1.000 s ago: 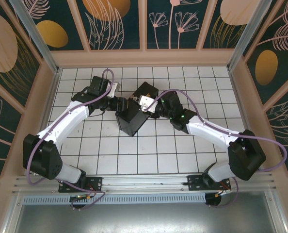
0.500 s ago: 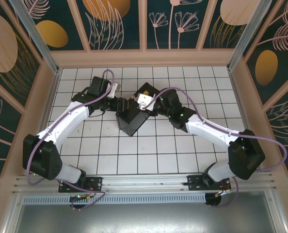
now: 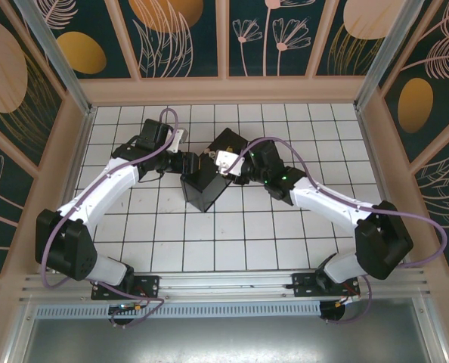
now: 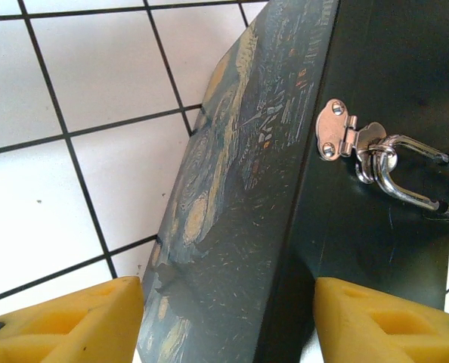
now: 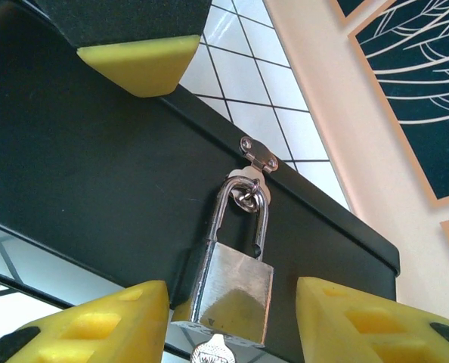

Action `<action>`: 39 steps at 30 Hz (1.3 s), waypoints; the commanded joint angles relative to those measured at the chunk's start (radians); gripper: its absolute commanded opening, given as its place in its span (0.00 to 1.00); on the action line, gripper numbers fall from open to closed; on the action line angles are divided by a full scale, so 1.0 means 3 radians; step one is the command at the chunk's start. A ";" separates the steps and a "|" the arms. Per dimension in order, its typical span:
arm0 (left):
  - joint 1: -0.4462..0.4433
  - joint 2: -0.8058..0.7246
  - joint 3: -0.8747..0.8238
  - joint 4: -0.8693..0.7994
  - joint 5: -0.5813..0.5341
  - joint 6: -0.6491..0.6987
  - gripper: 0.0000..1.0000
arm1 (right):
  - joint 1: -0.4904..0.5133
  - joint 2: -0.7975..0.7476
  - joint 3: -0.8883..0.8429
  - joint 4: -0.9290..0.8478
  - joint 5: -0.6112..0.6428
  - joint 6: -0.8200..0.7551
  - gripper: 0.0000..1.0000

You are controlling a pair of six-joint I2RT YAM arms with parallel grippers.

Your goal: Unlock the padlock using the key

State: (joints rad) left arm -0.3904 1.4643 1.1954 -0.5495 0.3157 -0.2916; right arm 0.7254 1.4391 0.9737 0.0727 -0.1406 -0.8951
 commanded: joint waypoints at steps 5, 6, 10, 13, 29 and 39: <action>0.0028 0.0005 0.0040 -0.0058 -0.0029 0.0076 0.61 | -0.0008 0.0090 0.0083 -0.0102 0.0025 -0.0141 0.48; 0.0028 0.0002 0.0040 -0.0060 -0.0030 0.0077 0.61 | -0.0001 0.0056 0.0052 -0.0099 0.0014 -0.0144 0.51; 0.0028 0.0012 0.0039 -0.0053 -0.0025 0.0082 0.61 | 0.0005 -0.0004 0.0009 -0.0186 0.0103 -0.0223 0.52; 0.0030 0.0025 0.0050 -0.0052 -0.0014 0.0078 0.61 | -0.0003 0.0012 0.0022 -0.0197 0.0104 -0.0253 0.50; 0.0028 -0.0011 0.0009 -0.0035 -0.0014 0.0075 0.61 | 0.0027 0.0066 0.0038 -0.0094 0.0080 -0.0233 0.35; 0.0028 -0.0048 -0.0027 -0.0019 -0.0009 0.0062 0.61 | -0.0035 0.0091 0.0157 -0.0144 0.0022 -0.0052 0.29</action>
State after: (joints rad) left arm -0.3904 1.4639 1.1954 -0.5491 0.3130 -0.2886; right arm 0.7265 1.4525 0.9871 0.0586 -0.1226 -0.9573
